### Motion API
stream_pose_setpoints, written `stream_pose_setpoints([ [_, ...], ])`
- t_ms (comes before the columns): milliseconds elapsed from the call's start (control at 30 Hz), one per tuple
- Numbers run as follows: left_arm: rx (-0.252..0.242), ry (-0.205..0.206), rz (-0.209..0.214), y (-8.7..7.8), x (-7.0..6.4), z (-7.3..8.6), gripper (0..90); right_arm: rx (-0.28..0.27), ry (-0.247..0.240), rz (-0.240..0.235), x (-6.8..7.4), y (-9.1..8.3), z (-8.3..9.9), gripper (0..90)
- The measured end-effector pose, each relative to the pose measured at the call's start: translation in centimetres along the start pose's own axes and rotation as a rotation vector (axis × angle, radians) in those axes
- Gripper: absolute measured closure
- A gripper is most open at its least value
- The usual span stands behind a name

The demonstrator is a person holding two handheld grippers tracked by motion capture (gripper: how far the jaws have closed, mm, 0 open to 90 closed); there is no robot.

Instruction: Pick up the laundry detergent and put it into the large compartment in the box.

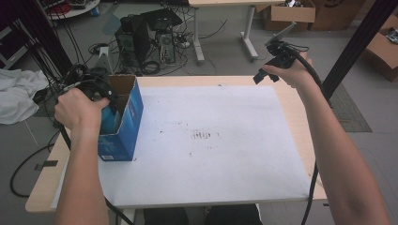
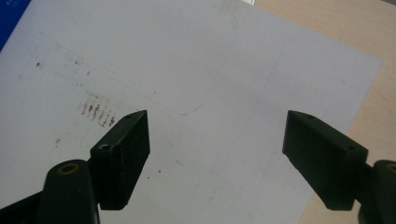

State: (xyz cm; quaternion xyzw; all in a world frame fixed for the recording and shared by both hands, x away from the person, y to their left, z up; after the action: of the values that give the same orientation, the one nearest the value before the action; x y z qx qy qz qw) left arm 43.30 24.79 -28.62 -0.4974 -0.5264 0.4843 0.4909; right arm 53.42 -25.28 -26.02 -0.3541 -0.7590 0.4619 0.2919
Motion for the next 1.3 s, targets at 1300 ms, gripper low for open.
stream_pose_setpoints([
  [1300, 0.049, -0.005, -0.022, 3.4, -0.2, 0.0, 37.9, 0.012, -0.005, 0.002, 0.2, 0.4, 0.0, 23.4],
])
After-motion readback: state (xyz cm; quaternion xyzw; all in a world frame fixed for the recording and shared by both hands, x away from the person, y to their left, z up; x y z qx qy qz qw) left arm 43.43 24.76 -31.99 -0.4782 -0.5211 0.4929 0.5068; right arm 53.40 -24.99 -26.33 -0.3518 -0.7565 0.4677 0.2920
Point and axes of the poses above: each handheld gripper's, and its own axes: y roughly forward along the jaws, z roughly out of its underside, x roughly to its left, the point moved 4 cm from there along y, roughly forward along the jaws, and after that the axes turned 5 degrees about -y, right-handed, at the moved point
